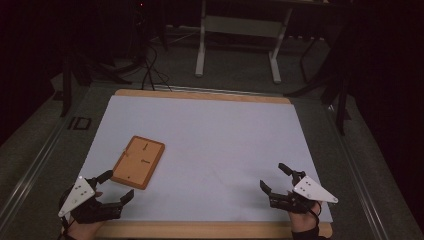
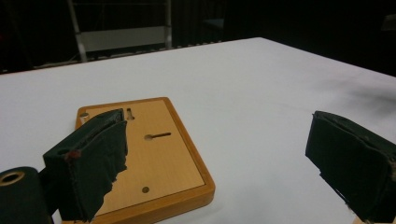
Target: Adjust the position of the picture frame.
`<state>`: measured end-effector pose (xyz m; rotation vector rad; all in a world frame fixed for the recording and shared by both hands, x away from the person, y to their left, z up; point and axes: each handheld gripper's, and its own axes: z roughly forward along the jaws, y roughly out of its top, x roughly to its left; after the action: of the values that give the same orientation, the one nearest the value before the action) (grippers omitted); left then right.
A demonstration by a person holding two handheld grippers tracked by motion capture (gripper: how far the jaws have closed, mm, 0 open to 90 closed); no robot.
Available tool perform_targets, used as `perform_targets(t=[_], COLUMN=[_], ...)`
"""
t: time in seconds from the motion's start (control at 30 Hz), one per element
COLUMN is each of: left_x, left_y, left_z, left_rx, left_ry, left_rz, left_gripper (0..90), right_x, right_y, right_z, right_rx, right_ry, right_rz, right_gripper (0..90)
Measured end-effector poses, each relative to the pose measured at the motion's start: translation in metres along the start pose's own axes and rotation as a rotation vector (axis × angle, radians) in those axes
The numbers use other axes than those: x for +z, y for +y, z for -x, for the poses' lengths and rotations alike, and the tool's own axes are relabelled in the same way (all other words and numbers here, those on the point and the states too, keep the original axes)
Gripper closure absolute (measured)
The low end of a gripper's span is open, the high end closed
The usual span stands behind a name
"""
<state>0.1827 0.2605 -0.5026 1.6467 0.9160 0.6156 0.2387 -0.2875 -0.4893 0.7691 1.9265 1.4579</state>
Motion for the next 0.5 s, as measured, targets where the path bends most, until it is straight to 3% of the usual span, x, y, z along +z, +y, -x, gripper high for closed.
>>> perform_targets(t=[0.2,0.5], left_x=[0.0015,0.0061], left_y=[0.0005,0.0038], left_z=[0.0019,0.0067], left_rx=[0.013,0.027], left_ry=[-0.015,-0.041], left_rz=[-0.013,-0.019], left_gripper=[5.8,5.8], right_x=[0.0024,0.0045], right_y=[-0.0002,-0.0014], right_z=[-0.0026,-0.003], right_rx=[-0.023,0.003], right_ry=[-0.003,0.018], right_rz=[-0.032,-0.032], right_gripper=[15.0,14.9])
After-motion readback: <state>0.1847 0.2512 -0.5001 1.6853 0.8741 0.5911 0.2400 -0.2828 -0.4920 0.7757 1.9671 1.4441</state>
